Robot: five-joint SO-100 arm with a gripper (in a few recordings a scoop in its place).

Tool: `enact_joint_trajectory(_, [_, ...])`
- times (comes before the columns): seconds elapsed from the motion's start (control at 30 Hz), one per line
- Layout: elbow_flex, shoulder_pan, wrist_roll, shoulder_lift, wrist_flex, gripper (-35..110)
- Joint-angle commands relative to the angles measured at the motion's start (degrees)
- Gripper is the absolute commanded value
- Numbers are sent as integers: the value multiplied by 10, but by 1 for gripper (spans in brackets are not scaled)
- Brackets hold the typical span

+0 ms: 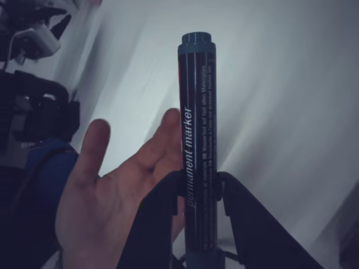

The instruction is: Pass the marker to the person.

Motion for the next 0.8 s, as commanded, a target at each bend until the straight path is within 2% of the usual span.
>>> enact_joint_trajectory(0.0, [-77, -32, 11, -18, -6, -5])
enact_joint_trajectory(0.27, [-138, -61, 16, -95, -6, -5])
enact_joint_trajectory(0.4, [-214, -52, 16, -163, 26, -5])
enact_joint_trajectory(0.77, [-235, -54, 16, -209, 14, -5])
